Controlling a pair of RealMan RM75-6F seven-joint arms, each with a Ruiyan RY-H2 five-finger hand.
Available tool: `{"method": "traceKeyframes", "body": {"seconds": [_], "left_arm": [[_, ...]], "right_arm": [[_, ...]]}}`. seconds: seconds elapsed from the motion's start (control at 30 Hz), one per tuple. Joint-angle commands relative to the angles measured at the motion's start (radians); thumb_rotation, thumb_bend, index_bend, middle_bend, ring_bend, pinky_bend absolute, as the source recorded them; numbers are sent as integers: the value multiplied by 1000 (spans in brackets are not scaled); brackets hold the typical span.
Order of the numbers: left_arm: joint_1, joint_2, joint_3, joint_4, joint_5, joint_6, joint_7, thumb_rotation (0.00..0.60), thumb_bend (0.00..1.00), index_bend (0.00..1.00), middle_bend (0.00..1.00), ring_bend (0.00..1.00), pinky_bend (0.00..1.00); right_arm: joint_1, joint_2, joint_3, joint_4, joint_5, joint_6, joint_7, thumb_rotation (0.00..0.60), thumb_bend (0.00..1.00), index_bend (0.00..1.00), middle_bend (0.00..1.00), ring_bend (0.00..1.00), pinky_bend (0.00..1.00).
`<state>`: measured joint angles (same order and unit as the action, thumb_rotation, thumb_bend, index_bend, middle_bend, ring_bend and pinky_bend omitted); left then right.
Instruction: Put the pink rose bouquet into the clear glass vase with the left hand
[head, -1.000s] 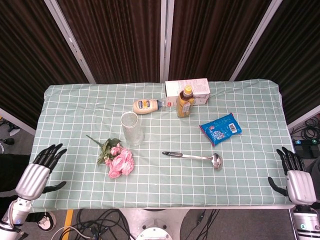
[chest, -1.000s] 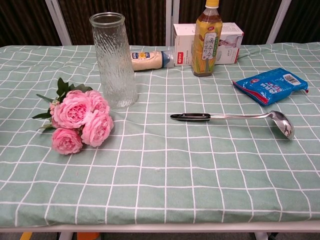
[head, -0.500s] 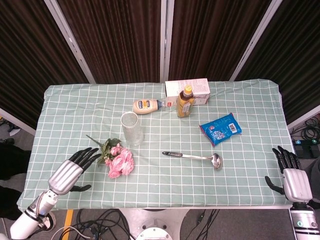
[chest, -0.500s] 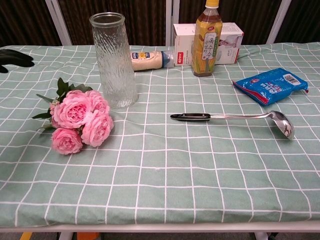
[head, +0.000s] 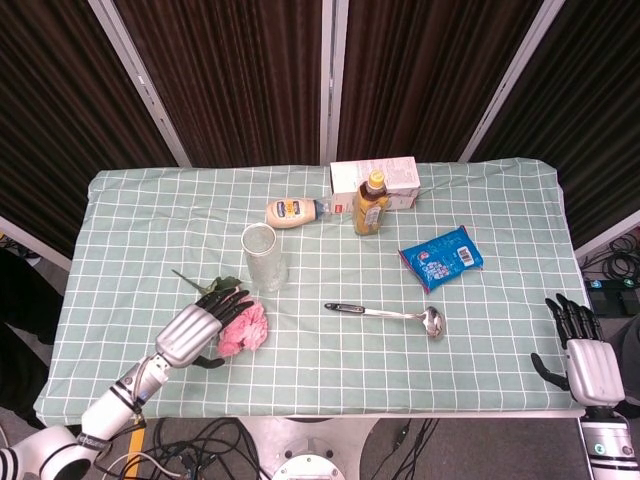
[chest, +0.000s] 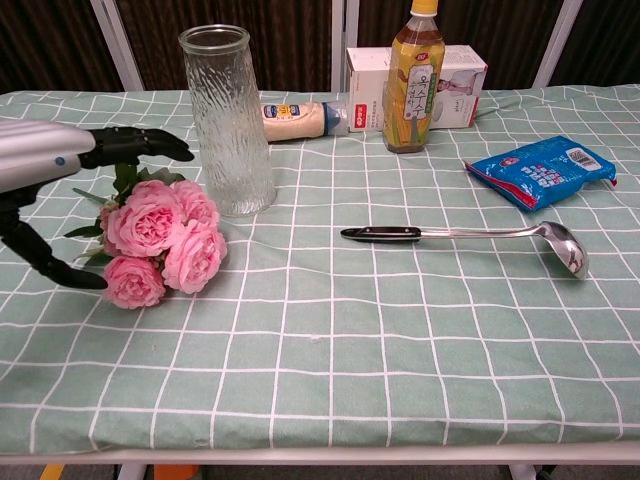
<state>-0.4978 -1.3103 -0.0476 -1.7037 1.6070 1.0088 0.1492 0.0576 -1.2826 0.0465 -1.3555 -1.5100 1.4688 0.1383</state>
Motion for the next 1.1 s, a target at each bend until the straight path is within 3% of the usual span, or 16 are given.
{"method": "traceKeyframes", "body": {"seconds": [0.03, 0.63, 1.1], "left_arm": [[-24, -9, -7, 11, -41, -41, 9, 600, 55, 70, 0, 0, 149], [-135, 12, 30, 70, -69, -178, 68, 600, 55, 71, 0, 0, 123], [-193, -62, 26, 164, -33, -165, 40, 600, 56, 71, 0, 0, 121]], "right_arm": [[-1, -20, -10, 31, -12, 2, 20, 600, 212, 0, 0, 0, 0], [-2, -25, -9, 30, -10, 4, 27, 600, 233, 0, 0, 0, 0], [2, -23, -8, 11, 0, -10, 14, 600, 276, 0, 0, 0, 0]]}}
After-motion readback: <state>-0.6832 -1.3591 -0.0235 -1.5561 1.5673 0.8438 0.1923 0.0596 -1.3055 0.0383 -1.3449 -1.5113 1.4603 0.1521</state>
